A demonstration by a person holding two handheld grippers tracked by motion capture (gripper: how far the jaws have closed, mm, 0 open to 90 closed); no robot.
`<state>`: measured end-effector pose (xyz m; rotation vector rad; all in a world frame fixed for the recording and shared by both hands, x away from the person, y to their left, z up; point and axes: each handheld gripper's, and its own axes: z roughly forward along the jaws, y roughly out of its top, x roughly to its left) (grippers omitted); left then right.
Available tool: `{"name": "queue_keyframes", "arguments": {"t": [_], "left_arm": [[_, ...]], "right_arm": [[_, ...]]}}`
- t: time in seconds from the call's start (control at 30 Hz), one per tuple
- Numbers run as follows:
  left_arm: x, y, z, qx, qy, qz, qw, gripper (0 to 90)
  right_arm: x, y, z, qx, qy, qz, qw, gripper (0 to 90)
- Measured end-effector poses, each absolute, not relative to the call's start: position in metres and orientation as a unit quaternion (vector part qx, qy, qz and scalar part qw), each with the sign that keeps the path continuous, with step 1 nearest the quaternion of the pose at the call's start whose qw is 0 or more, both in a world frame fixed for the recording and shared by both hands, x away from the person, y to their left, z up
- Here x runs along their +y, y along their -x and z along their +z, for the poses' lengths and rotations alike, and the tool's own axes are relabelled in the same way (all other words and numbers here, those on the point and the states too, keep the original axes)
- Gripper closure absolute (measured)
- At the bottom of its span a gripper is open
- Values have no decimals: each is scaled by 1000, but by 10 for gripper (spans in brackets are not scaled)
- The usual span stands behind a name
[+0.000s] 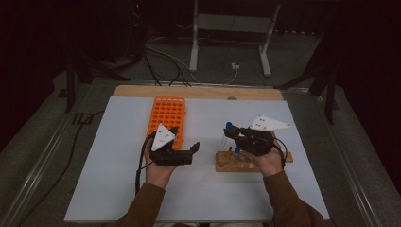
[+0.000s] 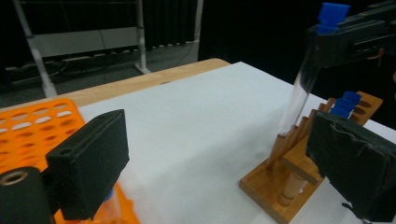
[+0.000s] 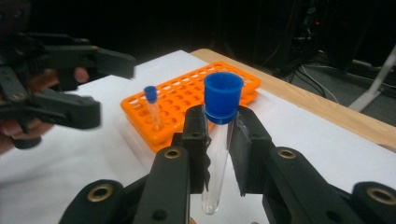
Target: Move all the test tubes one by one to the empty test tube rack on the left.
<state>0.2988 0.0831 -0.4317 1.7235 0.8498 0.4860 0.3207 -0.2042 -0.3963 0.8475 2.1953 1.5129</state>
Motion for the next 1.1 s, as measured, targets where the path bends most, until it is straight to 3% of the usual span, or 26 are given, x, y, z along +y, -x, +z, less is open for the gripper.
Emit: {"name": "queue_keyframes", "arguments": {"t": [0.4,0.63,0.83,1.1], "left_arm": [[53,-301,-438,332,-750,189,540,213],[45,-301,-440,319,-756,183,541,384],[44,-300,-440,306,-759,174,547,610],[45,-298,-439,292,-763,169,552,769]], "right_arm": [[-177,-317,-400,777,-286,541,151,771],[-169,-316,-401,778,-278,546,135,771],[-165,-315,-402,781,-275,545,132,772],[-162,-313,-403,783,-271,545,130,771]]}}
